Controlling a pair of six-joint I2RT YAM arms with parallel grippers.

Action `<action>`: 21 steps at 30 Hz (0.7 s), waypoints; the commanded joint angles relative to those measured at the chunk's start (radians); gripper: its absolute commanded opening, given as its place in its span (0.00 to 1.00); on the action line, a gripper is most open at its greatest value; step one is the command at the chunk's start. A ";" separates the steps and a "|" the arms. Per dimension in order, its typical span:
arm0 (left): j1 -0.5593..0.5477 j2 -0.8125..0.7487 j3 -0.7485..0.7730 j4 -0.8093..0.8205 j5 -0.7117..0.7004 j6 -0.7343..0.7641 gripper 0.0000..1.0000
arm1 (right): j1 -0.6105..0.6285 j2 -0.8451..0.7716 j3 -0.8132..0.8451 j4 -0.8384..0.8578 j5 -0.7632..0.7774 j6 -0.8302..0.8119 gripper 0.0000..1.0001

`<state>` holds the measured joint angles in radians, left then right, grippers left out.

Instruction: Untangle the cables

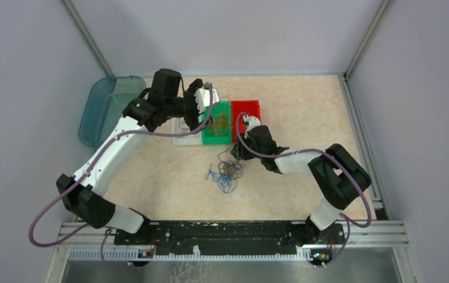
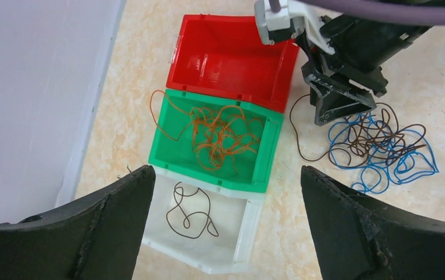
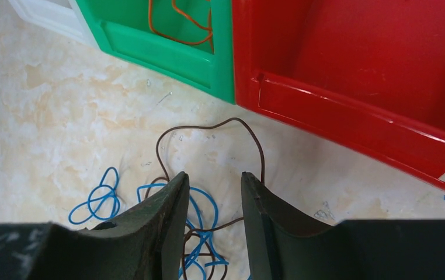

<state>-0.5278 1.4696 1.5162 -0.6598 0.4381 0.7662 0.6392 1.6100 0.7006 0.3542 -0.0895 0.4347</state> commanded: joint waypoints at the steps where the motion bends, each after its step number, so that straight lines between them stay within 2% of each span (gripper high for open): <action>1: 0.001 -0.056 -0.014 -0.032 0.027 -0.028 1.00 | -0.007 0.034 0.050 0.039 -0.048 -0.030 0.38; 7: 0.002 -0.086 -0.019 -0.039 0.031 -0.037 0.99 | -0.007 -0.002 0.051 -0.007 -0.021 -0.049 0.35; 14: 0.001 -0.095 -0.031 -0.042 0.033 -0.034 0.99 | -0.012 -0.162 0.014 -0.127 0.052 -0.063 0.51; 16: 0.000 -0.097 -0.036 -0.041 0.038 -0.034 0.99 | -0.015 -0.181 0.001 -0.144 0.089 -0.058 0.60; 21: 0.001 -0.107 -0.045 -0.034 0.043 -0.034 0.99 | -0.030 -0.137 0.001 -0.156 0.121 -0.052 0.64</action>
<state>-0.5278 1.4002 1.4826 -0.6903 0.4507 0.7471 0.6300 1.4467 0.7067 0.2184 -0.0181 0.3855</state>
